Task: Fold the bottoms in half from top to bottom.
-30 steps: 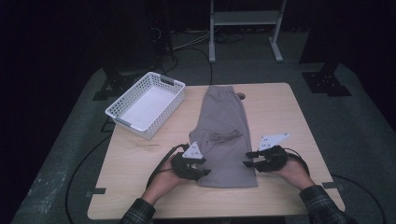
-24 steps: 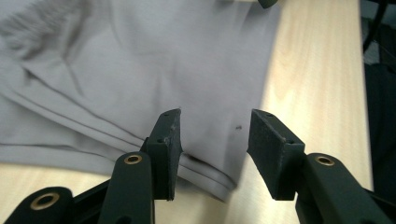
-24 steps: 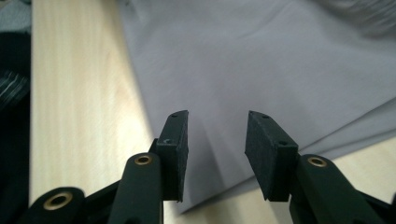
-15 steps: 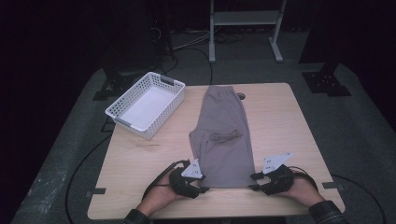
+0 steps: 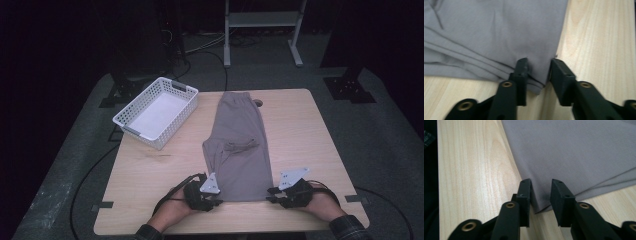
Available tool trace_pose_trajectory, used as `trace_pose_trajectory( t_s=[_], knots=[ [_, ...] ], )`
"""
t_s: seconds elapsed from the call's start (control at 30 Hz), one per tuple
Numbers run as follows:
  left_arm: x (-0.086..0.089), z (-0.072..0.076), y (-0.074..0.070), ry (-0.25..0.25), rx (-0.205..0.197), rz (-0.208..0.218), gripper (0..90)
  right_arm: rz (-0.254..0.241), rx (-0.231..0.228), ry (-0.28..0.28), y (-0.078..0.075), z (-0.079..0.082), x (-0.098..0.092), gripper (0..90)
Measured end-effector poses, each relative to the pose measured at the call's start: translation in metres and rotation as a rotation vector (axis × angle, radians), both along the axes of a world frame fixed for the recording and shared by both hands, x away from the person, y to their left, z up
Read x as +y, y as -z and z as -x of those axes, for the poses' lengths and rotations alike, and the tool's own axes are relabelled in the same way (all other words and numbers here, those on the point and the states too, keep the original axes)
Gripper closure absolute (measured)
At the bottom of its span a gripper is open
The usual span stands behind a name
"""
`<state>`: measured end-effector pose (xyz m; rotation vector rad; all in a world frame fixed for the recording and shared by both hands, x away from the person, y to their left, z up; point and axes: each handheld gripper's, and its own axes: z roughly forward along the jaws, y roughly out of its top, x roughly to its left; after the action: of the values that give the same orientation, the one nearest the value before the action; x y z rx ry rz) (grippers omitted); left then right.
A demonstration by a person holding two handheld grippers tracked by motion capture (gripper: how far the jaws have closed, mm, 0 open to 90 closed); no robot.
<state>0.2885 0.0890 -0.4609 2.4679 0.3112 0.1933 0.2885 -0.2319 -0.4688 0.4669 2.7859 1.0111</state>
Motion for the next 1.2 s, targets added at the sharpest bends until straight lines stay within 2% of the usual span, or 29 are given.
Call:
trace_pose_trajectory(
  t_s=[0.07,0.17,0.2,0.23,0.27,0.3,0.33,0.4,0.53,0.57,0.67,0.73,0.77,0.83,0.87,0.9,0.93,1.0,1.1,1.17,1.2],
  knots=[
    [0.0,0.0,0.0,-0.004,0.002,0.0,70.6,0.001,-0.002,0.0,0.0,0.0,0.0,71.0],
    [-0.001,0.001,0.0,-0.015,-0.016,-0.008,74.3,0.002,-0.01,0.001,0.0,0.0,0.0,77.9],
    [-0.001,0.001,0.0,-0.015,-0.016,-0.008,76.9,0.002,-0.01,0.001,0.0,0.0,0.0,77.9],
    [-0.001,0.0,0.0,-0.021,-0.011,-0.009,79.2,0.007,-0.012,0.001,0.0,0.0,0.001,83.5],
    [-0.001,0.0,-0.001,-0.024,-0.006,-0.01,80.6,0.008,-0.008,-0.002,-0.001,0.0,0.001,84.2],
    [0.0,-0.001,-0.001,-0.028,0.003,-0.007,80.6,0.008,-0.008,-0.002,-0.001,0.0,0.001,84.2],
    [0.001,-0.002,-0.001,-0.025,0.017,-0.007,82.8,0.003,0.012,-0.004,-0.001,0.0,0.003,85.3],
    [0.001,-0.001,-0.001,-0.025,0.022,-0.006,83.3,0.003,0.021,-0.012,-0.001,0.001,0.004,85.5],
    [0.002,0.004,-0.002,-0.017,0.048,-0.005,83.6,0.006,0.045,-0.03,-0.002,0.004,0.004,85.8],
    [0.001,0.008,-0.004,-0.007,0.056,-0.015,84.0,0.004,0.064,-0.041,-0.002,0.006,0.004,85.8],
    [0.002,0.014,-0.005,0.01,0.062,-0.022,84.9,0.01,0.089,-0.057,-0.004,0.01,0.005,86.0],
    [0.003,0.018,-0.01,0.019,0.057,-0.015,85.0,0.0,0.079,-0.066,-0.008,0.014,0.005,86.1],
    [0.006,0.019,-0.017,0.012,0.041,0.016,85.0,-0.014,0.07,-0.066,-0.011,0.014,0.004,86.1],
    [0.009,0.015,-0.027,-0.004,0.021,0.051,85.1,-0.051,0.053,-0.054,-0.019,0.014,0.001,86.2],
    [0.009,0.015,-0.027,-0.004,0.021,0.051,85.1,-0.068,0.044,-0.043,-0.023,0.013,0.0,86.2],
    [0.013,0.008,-0.037,-0.033,-0.001,0.092,85.1,-0.081,0.035,-0.033,-0.026,0.011,-0.001,86.2],
    [0.013,0.008,-0.037,-0.033,-0.001,0.092,85.0,-0.081,0.035,-0.033,-0.026,0.011,-0.001,86.2],
    [0.015,-0.001,-0.044,-0.064,-0.018,0.118,84.9,-0.101,0.006,0.001,-0.032,0.002,-0.002,86.2],
    [0.016,-0.015,-0.049,-0.105,-0.038,0.125,84.9,-0.099,-0.011,0.033,-0.036,-0.007,-0.001,86.2],
    [0.015,-0.026,-0.048,-0.135,-0.038,0.127,84.9,-0.103,-0.023,0.059,-0.038,-0.017,0.0,86.2],
    [0.014,-0.031,-0.047,-0.146,-0.044,0.121,85.0,-0.107,-0.033,0.085,-0.039,-0.027,0.001,86.2]
  ],
)
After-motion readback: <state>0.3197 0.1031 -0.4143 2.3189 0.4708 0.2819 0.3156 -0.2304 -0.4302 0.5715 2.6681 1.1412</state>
